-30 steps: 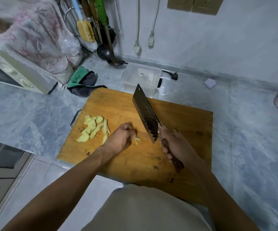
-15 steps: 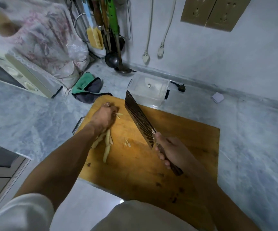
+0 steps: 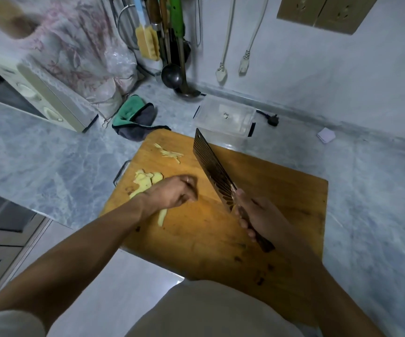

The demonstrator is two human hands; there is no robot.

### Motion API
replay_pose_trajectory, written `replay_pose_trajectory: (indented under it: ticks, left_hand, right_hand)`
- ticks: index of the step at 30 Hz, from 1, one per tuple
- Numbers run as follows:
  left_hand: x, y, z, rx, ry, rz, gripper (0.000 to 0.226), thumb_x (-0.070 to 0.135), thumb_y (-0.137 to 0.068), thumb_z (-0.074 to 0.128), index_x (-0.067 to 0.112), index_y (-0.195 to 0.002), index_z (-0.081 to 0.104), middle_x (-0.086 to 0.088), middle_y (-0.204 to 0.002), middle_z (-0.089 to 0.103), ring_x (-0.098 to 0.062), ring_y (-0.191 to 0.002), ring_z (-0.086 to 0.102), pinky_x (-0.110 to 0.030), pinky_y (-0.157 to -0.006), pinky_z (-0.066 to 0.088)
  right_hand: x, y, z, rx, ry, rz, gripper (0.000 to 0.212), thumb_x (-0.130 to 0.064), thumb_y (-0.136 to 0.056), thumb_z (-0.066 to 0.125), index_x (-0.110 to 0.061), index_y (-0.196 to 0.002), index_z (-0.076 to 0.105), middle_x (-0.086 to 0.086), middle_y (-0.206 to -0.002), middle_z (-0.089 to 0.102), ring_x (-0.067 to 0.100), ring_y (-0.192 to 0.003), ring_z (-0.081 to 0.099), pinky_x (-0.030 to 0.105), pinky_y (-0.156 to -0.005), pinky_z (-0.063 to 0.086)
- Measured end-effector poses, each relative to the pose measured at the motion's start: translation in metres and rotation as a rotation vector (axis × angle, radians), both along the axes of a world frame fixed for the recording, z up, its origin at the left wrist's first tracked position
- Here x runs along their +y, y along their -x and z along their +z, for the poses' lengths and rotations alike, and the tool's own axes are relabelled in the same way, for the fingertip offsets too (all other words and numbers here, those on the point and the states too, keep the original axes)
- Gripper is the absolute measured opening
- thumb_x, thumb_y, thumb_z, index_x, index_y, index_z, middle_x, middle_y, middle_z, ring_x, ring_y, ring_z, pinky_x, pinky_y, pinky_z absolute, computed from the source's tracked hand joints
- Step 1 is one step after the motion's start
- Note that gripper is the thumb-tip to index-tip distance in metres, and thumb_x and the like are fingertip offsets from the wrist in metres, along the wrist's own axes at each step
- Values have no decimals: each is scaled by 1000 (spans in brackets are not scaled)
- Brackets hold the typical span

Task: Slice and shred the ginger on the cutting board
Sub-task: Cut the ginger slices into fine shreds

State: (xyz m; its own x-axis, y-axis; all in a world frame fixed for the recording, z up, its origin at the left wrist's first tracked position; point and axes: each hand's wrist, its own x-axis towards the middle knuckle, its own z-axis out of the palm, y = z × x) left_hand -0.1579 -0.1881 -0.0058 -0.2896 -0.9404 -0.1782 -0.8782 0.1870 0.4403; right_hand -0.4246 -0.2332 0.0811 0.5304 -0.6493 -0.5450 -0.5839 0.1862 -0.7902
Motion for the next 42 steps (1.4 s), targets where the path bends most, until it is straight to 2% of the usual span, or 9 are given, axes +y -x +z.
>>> replay_pose_trajectory:
  ticks: [5,10,17,21,25,31,36,39,42]
  left_hand:
    - [-26,-25,1,-69,-1,133,27,3,-87,67,16,-108,76,0,-119,67,-18,-112,61,-29,-99,48]
    - [-32,-63,-8,-156,75,478,21,19,-90,60,29,-105,69,2,-115,68,-19,-103,64,-32,-91,52]
    - [0,-39,18,88,259,838,28,6,-86,61,18,-106,76,-6,-105,74,-25,-90,68,-31,-84,54]
    - [46,-4,17,160,108,1057,12,18,-93,64,19,-93,75,4,-86,70,-11,-69,61,-23,-69,46]
    - [56,15,1,172,-20,1150,18,22,-93,64,13,-106,73,-6,-95,74,-20,-79,66,-32,-75,54]
    - [45,20,1,235,-48,1288,18,10,-89,64,13,-102,75,-6,-98,74,-19,-80,65,-30,-70,53]
    - [59,34,16,576,76,1497,14,10,-85,75,19,-75,75,1,-79,73,-14,-77,67,-28,-73,57]
    - [61,67,11,929,-109,1637,21,-5,-85,71,11,-72,69,-9,-81,73,-23,-75,69,-37,-75,60]
    - [51,102,5,1133,-209,1638,16,-8,-86,69,5,-78,67,-17,-81,70,-19,-58,65,-28,-63,60]
  right_hand:
    - [4,-7,2,-9,1,-14,56,-54,-104,36,-8,-83,61,2,-60,55,12,-46,49,24,-45,44]
    - [3,-14,2,-18,9,-8,57,-56,-103,36,-9,-81,60,1,-59,55,11,-45,49,25,-45,45]
    - [4,-13,-4,-8,95,56,54,-53,-105,37,-13,-74,56,0,-57,55,12,-45,50,23,-45,44]
    - [11,-14,-15,37,118,99,57,-56,-103,36,-14,-74,59,-3,-55,57,9,-44,52,23,-48,44]
    - [21,-12,-20,32,90,79,54,-53,-104,38,-12,-75,59,-3,-55,57,9,-44,52,22,-47,43]
    - [30,-2,-18,35,101,84,52,-51,-104,40,-13,-75,59,-4,-55,57,8,-43,51,19,-45,40]
    - [31,13,-21,14,94,72,50,-50,-104,40,-13,-74,57,-1,-57,56,8,-43,51,23,-46,43]
    - [30,20,-24,38,118,69,51,-51,-104,40,-14,-74,57,-1,-57,58,9,-44,53,25,-47,44]
    - [30,25,-26,60,148,92,52,-51,-105,40,-12,-75,59,-1,-57,59,11,-45,55,28,-49,47]
